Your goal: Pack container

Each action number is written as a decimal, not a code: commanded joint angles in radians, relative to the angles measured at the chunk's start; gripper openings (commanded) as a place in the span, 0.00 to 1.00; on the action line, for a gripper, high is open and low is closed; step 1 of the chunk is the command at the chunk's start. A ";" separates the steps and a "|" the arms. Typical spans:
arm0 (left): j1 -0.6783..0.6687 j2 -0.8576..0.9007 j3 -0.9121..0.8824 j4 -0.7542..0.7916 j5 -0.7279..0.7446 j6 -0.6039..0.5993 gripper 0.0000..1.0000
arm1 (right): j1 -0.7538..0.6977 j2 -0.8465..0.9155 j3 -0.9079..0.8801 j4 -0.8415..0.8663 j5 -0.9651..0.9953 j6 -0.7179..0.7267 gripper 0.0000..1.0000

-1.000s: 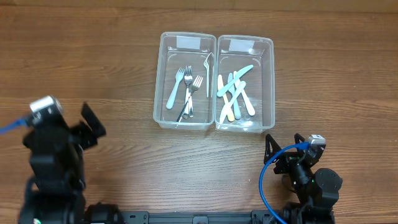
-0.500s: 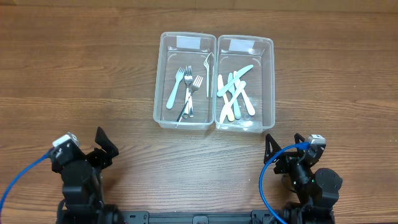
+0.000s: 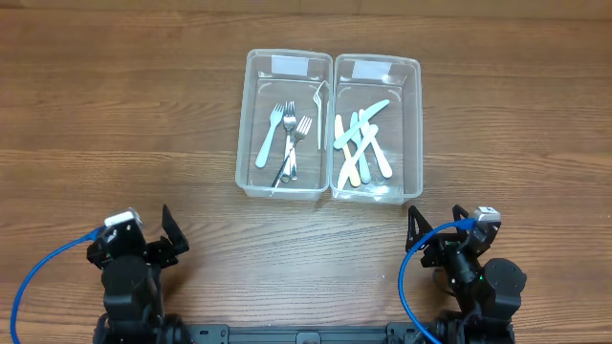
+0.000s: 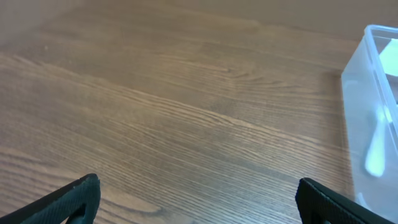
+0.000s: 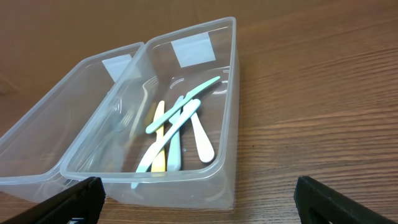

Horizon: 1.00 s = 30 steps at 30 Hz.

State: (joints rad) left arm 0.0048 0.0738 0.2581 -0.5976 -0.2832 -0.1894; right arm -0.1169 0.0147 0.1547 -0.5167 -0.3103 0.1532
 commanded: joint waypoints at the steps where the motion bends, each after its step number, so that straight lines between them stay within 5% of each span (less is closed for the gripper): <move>1: 0.008 -0.060 -0.038 0.005 0.014 0.063 1.00 | 0.006 -0.012 -0.004 0.007 -0.006 0.000 1.00; 30: 0.008 -0.070 -0.102 0.008 0.018 0.063 1.00 | 0.006 -0.012 -0.004 0.007 -0.006 0.000 1.00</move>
State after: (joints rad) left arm 0.0048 0.0174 0.1650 -0.5964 -0.2798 -0.1486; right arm -0.1169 0.0147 0.1547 -0.5163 -0.3103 0.1539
